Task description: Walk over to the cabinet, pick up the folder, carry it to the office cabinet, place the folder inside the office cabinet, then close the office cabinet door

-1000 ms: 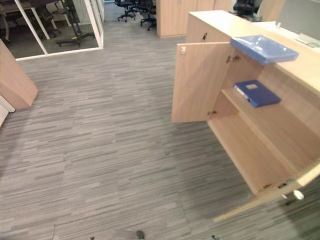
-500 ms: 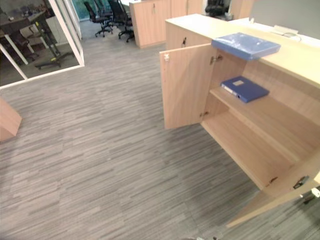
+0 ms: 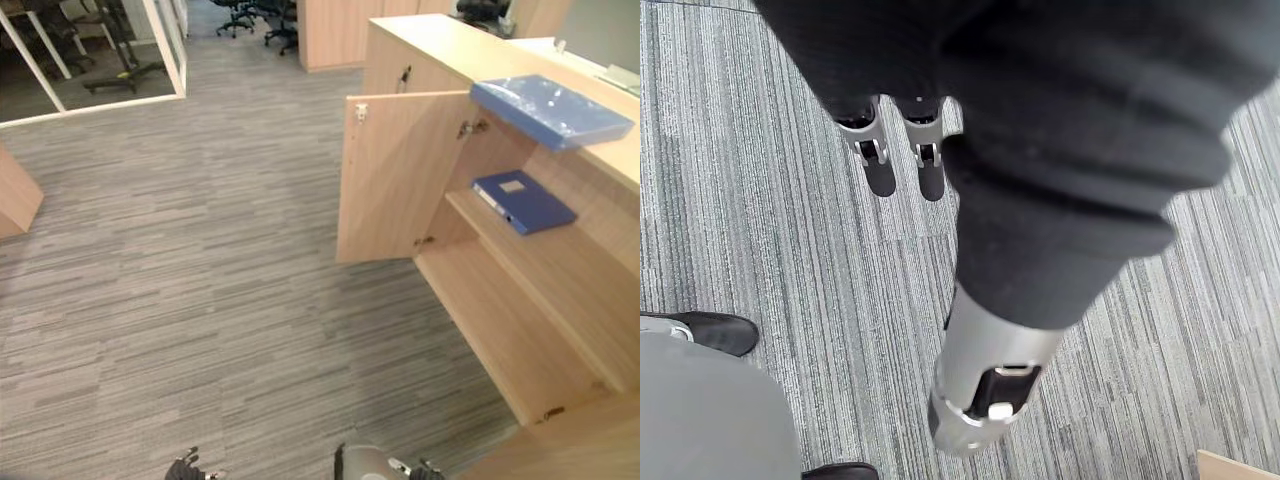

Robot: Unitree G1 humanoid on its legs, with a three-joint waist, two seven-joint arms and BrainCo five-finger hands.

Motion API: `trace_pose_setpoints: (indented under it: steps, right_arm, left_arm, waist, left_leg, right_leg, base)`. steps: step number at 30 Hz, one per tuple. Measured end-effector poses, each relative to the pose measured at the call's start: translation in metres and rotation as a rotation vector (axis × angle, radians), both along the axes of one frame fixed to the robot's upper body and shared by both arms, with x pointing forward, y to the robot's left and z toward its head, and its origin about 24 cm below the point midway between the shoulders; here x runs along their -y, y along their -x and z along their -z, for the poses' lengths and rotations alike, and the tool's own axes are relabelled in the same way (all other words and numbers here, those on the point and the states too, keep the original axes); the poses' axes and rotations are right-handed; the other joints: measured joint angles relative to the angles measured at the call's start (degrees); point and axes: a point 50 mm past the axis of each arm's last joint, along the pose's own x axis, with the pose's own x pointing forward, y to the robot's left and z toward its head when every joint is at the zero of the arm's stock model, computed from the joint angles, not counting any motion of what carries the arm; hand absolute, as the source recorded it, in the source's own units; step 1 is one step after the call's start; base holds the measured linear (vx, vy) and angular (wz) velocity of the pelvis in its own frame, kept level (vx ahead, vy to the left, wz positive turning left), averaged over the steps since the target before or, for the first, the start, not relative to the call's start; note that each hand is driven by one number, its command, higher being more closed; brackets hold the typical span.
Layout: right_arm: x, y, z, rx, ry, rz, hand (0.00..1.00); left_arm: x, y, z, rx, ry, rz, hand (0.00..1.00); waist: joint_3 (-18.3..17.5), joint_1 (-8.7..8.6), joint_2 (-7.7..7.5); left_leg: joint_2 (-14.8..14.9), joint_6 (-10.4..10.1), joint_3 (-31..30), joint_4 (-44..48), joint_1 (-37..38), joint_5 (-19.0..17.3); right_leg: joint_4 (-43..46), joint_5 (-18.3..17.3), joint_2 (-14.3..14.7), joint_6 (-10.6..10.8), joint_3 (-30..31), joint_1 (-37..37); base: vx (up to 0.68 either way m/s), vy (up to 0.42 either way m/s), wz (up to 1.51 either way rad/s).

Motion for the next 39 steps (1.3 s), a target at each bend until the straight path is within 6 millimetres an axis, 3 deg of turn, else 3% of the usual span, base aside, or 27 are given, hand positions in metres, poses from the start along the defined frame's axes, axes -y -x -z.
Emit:
trace_pose_setpoints:
  steps: [3,4,6,8,9,10,11,12,15,17,19,20,21,22,24,28,32,36,39]
  right_arm:
    - [0.000,0.004,0.001,-0.014,-0.003,0.005,0.00]
    - [-0.001,0.009,0.002,-0.029,-0.008,0.009,0.00]
    - [-0.001,0.012,0.003,-0.040,-0.014,0.020,0.00]
    - [0.001,0.017,0.003,-0.042,-0.019,0.069,0.00]
    - [0.002,0.019,0.003,-0.044,-0.019,0.075,0.00]
    - [0.001,0.021,0.003,-0.049,-0.023,0.080,0.00]
    - [0.000,0.020,0.003,-0.047,-0.023,0.082,0.00]
    - [0.000,0.020,0.003,-0.050,-0.021,0.078,0.00]
    - [0.001,0.011,0.002,-0.045,-0.006,0.011,0.00]
    - [0.001,0.008,0.002,-0.038,-0.002,0.003,0.00]
    - [0.003,0.007,0.001,-0.035,0.008,-0.020,0.00]
    - [0.004,0.008,0.001,-0.037,0.009,-0.018,0.00]
    - [0.004,0.009,0.001,-0.042,0.014,-0.018,0.00]
    - [0.001,0.010,0.002,-0.047,0.011,-0.047,0.00]
    - [0.001,0.012,0.002,-0.055,0.011,-0.045,0.00]
    - [0.002,0.018,0.003,-0.075,0.008,-0.026,0.00]
    - [0.002,0.022,0.004,-0.081,-0.008,0.010,0.00]
    - [0.006,0.027,0.003,-0.085,-0.013,0.057,0.00]
    - [0.004,0.038,0.004,-0.085,-0.033,0.131,0.00]
  left_arm:
    - [0.000,0.004,0.001,-0.008,0.003,-0.028,0.00]
    - [-0.002,0.007,0.001,-0.014,0.003,-0.042,0.00]
    - [-0.003,0.012,0.001,-0.017,0.002,-0.060,0.00]
    - [-0.006,0.021,0.001,-0.017,0.007,-0.131,0.00]
    - [-0.006,0.022,0.002,-0.023,0.008,-0.135,0.00]
    - [-0.005,0.025,0.002,-0.035,0.009,-0.130,0.00]
    - [-0.004,0.025,0.002,-0.034,0.010,-0.124,0.00]
    - [-0.006,0.023,0.002,-0.032,0.005,-0.111,0.00]
    - [-0.004,0.016,0.000,0.001,0.002,-0.091,0.00]
    - [-0.003,0.014,-0.001,0.006,-0.004,-0.070,0.00]
    - [-0.001,0.014,0.000,0.001,-0.004,-0.047,0.00]
    - [0.000,0.015,0.000,-0.002,-0.004,-0.045,0.00]
    - [-0.001,0.018,0.001,-0.013,-0.004,-0.049,0.00]
    - [-0.005,0.016,0.000,-0.014,-0.012,-0.047,0.00]
    - [-0.004,0.018,0.001,-0.023,-0.004,-0.063,0.00]
    - [-0.003,0.032,0.004,-0.059,0.009,-0.119,0.00]
    - [-0.003,0.035,0.004,-0.066,0.010,-0.118,0.00]
    - [0.000,0.039,0.005,-0.076,0.018,-0.116,0.00]
    - [0.000,0.028,0.004,-0.068,0.011,-0.040,0.00]
  waist:
    - [-0.29,-0.07,0.13]
    - [-1.41,-0.11,-0.01]
    - [-2.20,0.25,0.03]
    - [-2.55,0.53,0.82]
    - [-2.37,0.76,1.26]
    - [-2.13,1.29,0.56]
    - [-2.14,1.60,0.60]
    - [-2.04,1.78,0.63]
    - [-1.30,2.93,0.20]
    - [-1.16,3.45,0.22]
    - [-1.13,3.10,1.15]
    - [-0.70,3.28,1.65]
    - [-0.87,3.63,1.76]
    - [-0.72,3.61,0.83]
    - [-0.42,3.16,1.01]
    - [-0.75,3.17,1.04]
    - [-1.62,3.07,1.22]
    - [-3.69,3.58,1.53]
    - [-3.70,2.33,1.37]
  left_leg:
    - [1.32,-0.25,-1.00,2.95,-0.37,0.29]
    - [2.04,-1.37,-0.97,7.71,-2.73,-0.39]
    - [2.97,-3.34,-0.12,21.11,-8.82,-1.57]
    - [7.15,-6.67,3.33,42.42,-17.88,2.05]
    - [8.53,-6.99,4.38,45.91,-19.13,4.10]
    - [10.73,-6.92,6.81,51.59,-20.37,8.60]
    - [11.72,-6.58,7.83,53.93,-21.03,8.68]
    - [12.82,-5.04,9.99,56.18,-22.28,4.29]
    - [11.13,-3.92,10.71,51.65,-27.02,-3.77]
    - [8.27,-4.66,6.91,39.23,-28.11,-4.91]
    - [6.71,-6.55,-1.12,19.32,-27.29,-3.27]
    - [6.82,-7.89,-1.89,17.36,-26.58,1.03]
    - [5.77,-7.04,-2.28,15.31,-24.93,4.98]
    - [4.03,-5.90,-1.71,14.56,-24.29,4.45]
    - [1.80,-4.42,-0.68,14.47,-23.44,4.06]
    - [1.53,-2.28,2.22,15.16,-20.73,1.99]
    - [0.98,-2.16,4.43,12.86,-18.95,0.42]
    - [-3.08,-0.41,4.41,6.74,-15.68,0.82]
    - [-5.26,1.49,5.14,4.36,-11.78,1.32]
  right_leg:
    - [-5.22,0.19,0.52,-0.35,-2.29,4.10]
    - [-8.62,0.38,0.97,-0.58,-3.04,6.26]
    - [-13.02,0.40,2.14,-0.67,-3.09,9.55]
    - [-15.15,1.34,5.01,-2.16,-3.08,12.90]
    - [-15.57,1.50,5.88,-2.66,-2.81,14.00]
    - [-16.78,1.66,6.98,-3.83,-1.15,16.32]
    - [-17.25,1.80,7.34,-4.56,-0.29,17.55]
    - [-17.99,1.92,7.61,-5.15,2.04,19.53]
    - [-19.22,2.32,5.70,-5.00,8.25,21.99]
    - [-19.99,1.87,4.08,-3.97,12.40,22.27]
    - [-20.10,0.08,3.73,-2.40,16.82,22.72]
    - [-20.02,-0.39,3.67,-1.79,17.87,23.15]
    - [-20.16,-0.23,3.40,-1.38,18.95,23.62]
    - [-20.36,-0.31,1.95,-1.19,19.11,23.77]
    - [-20.26,-0.21,-0.17,-0.99,19.92,23.59]
    - [-18.23,-0.23,-0.37,-0.91,23.96,23.96]
    - [-16.84,-0.84,-1.07,0.08,26.51,22.62]
    - [-8.61,-4.30,-2.11,4.01,27.07,16.67]
    - [8.77,-7.37,-1.13,8.58,26.85,11.02]
  base:
    - [0.11,-0.087,0.36]
    - [0.11,-0.092,0.39]
    - [0.14,-0.090,0.28]
    - [0.20,-0.107,-0.06]
    - [0.21,-0.060,-0.43]
    - [0.20,-0.034,-0.50]
    - [0.27,-0.020,-0.67]
    - [0.27,0.027,-0.82]
    - [0.18,0.135,-1.07]
    - [0.08,0.270,-1.24]
    - [0.11,0.318,-0.95]
    - [0.14,0.329,-0.74]
    - [0.17,0.289,-0.61]
    - [0.18,0.252,-0.48]
    - [0.18,0.232,-0.20]
    - [0.15,0.196,-0.34]
    - [0.06,0.116,-0.46]
    - [0.08,0.084,-0.81]
    - [0.09,0.011,-0.19]
